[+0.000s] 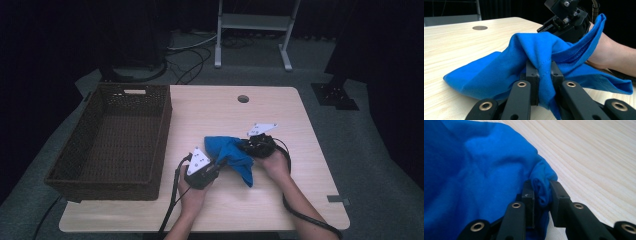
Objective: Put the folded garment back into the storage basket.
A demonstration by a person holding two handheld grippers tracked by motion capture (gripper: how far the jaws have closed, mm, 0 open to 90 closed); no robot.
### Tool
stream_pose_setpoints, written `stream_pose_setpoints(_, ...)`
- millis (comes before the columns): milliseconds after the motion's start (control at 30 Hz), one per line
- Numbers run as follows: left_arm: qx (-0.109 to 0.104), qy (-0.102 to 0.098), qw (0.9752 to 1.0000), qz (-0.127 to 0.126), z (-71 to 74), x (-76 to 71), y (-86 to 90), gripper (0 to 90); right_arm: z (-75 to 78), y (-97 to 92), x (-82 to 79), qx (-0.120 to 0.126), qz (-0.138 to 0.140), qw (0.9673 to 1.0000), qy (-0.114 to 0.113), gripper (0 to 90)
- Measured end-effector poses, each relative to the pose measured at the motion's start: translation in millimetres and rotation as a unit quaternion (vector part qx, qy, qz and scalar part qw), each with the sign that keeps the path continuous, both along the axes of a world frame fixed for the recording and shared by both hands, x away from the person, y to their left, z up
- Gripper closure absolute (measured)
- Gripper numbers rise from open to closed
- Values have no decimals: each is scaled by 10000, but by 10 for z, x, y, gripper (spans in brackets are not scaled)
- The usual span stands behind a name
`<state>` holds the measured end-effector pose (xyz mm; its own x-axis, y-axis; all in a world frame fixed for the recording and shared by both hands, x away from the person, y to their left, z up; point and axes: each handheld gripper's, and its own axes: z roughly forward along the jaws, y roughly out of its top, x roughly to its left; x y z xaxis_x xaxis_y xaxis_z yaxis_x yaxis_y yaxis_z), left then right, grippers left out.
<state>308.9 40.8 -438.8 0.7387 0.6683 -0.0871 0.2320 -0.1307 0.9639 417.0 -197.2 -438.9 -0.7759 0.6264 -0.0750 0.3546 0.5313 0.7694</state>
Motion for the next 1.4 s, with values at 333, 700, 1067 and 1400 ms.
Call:
stream_pose_setpoints(333,-161,-44,9998,80,38,45,4,828,19,0,-39,56,29,9999,100,761)
stream_pose_setpoints(700,-112,-394,9991,142,225,103,-28,827,182,68,-183,190,330,9993,0,761)
stream_pose_setpoints(1067,-259,-562,9980,102,485,177,-44,827,394,32,-262,527,442,9976,-80,761)
stream_pose_setpoints(1400,-318,-763,9965,147,813,215,56,828,671,67,-270,610,451,9965,-341,761)
